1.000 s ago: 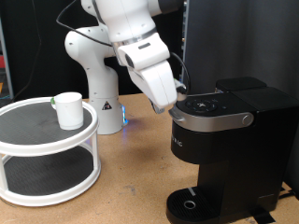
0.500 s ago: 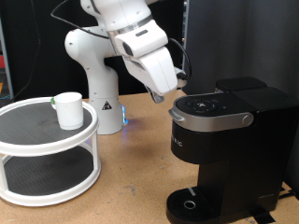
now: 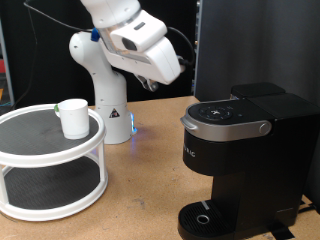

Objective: Make a cup of coffee with the keurig machine

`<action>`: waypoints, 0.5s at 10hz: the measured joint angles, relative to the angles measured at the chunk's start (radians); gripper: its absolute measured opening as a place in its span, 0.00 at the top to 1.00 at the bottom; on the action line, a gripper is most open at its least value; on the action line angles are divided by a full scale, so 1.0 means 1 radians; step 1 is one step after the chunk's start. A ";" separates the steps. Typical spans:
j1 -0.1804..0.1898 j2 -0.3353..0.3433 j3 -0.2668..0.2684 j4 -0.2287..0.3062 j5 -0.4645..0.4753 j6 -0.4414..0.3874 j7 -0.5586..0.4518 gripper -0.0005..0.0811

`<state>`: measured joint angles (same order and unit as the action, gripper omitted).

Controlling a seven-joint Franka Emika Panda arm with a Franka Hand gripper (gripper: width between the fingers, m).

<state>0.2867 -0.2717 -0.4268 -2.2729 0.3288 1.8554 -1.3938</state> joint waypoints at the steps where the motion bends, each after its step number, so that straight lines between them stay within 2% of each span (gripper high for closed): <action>1: -0.003 -0.026 -0.005 -0.014 -0.009 -0.023 -0.014 0.99; 2: -0.003 -0.024 -0.005 -0.014 -0.009 -0.020 -0.010 0.99; 3: -0.003 -0.025 -0.006 -0.023 0.010 0.017 -0.002 0.99; 5: -0.007 -0.052 -0.024 -0.062 0.142 0.067 0.025 0.99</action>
<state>0.2797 -0.3240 -0.4509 -2.3349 0.4705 1.9227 -1.3689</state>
